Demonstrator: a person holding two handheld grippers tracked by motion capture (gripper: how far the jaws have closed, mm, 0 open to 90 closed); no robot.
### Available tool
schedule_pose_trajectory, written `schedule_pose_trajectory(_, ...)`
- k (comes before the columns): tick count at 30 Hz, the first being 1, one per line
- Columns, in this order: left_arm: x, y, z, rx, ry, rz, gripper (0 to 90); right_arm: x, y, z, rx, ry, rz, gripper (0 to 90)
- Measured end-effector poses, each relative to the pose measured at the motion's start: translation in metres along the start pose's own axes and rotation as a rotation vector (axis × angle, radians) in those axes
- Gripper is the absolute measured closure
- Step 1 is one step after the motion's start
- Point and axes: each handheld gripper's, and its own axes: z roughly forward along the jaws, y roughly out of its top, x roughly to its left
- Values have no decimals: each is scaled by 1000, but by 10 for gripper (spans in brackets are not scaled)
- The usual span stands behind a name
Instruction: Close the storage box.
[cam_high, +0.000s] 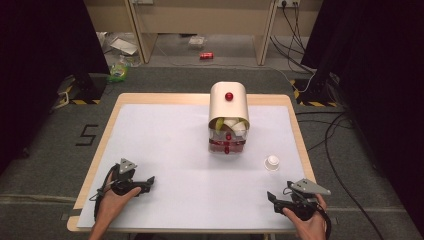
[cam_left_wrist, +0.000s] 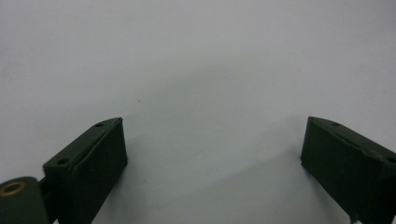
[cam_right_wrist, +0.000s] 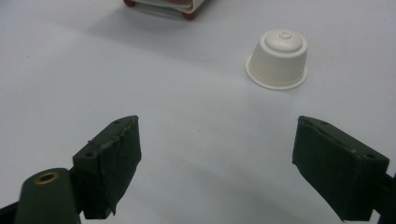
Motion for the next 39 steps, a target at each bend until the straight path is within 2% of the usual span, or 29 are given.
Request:
schedule_pose_trajectory(14,0,0,0,0,1,1,61,7,-17,0,90,19,-29,161)
schedule_pose_trajectory(27,0,0,0,0,1,0,61,8,-28,-3,135,23,-50,160)
schedule_pose_trajectory(33,0,0,0,0,1,0,61,10,-31,-4,132,13,-62,157)
schedule_pose_trajectory(36,0,0,0,0,1,0,61,13,-33,-4,131,-6,-96,150)
schedule_pose_trajectory(39,0,0,0,-1,1,0,61,14,-34,-4,125,-10,-94,151)
